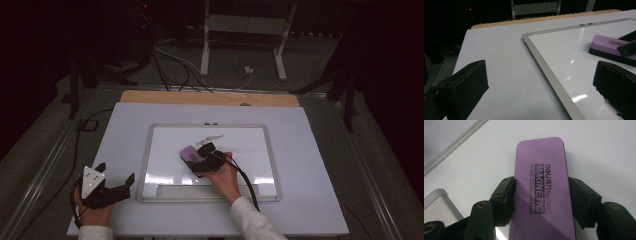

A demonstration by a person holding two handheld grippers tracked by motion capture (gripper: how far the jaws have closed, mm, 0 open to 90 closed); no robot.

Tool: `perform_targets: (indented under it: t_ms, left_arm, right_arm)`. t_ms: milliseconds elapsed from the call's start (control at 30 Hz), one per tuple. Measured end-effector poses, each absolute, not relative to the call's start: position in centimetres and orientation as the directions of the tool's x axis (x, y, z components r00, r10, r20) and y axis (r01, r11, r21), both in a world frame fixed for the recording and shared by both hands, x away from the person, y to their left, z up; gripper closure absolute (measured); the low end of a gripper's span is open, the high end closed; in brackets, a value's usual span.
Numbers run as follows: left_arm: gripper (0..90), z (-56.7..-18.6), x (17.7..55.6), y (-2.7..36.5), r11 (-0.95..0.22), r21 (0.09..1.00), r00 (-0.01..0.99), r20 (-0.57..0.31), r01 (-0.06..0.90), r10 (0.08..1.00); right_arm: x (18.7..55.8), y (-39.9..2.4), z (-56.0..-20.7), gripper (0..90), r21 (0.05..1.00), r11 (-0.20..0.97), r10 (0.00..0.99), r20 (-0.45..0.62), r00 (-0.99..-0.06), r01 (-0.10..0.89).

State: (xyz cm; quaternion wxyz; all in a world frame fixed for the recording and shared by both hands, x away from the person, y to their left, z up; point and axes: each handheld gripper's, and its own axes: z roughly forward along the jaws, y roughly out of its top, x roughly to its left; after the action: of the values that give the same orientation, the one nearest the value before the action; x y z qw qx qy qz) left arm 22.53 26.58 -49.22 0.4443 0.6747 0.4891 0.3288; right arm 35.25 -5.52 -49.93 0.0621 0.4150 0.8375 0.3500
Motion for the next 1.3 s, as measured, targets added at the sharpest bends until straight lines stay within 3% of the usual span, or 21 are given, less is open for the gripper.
perform_targets:
  t_ms: [100, 433, 733, 1133, 1300]
  left_arm:
    - [0.6, -49.2, 22.5, 26.6, -0.125, 0.922, 0.305, 0.008, 0.366, 0.952]
    - [0.6, -49.3, 22.5, 26.7, -0.122, 0.921, 0.302, 0.005, 0.369, 0.953]
    - [0.6, -49.3, 22.5, 26.7, -0.125, 0.921, 0.304, 0.007, 0.369, 0.953]
    - [0.6, -49.3, 22.5, 26.7, -0.126, 0.919, 0.304, 0.008, 0.373, 0.953]
    - [0.6, -49.3, 22.5, 26.8, -0.122, 0.921, 0.300, 0.005, 0.370, 0.954]
  right_arm:
    - [35.8, -6.2, -49.9, 40.9, 0.638, 0.396, 0.758, 0.178, -0.627, 0.661]
    - [38.3, -12.1, -49.8, 40.9, 0.633, 0.240, 0.885, 0.169, -0.433, 0.736]
    - [39.0, -15.9, -49.7, 40.8, 0.636, 0.193, 0.926, 0.135, -0.354, 0.747]
    - [39.2, -17.8, -49.7, 40.0, 0.636, 0.189, 0.935, 0.117, -0.336, 0.748]
    - [38.7, -17.5, -49.3, 30.2, 0.663, 0.233, 0.928, 0.067, -0.366, 0.711]
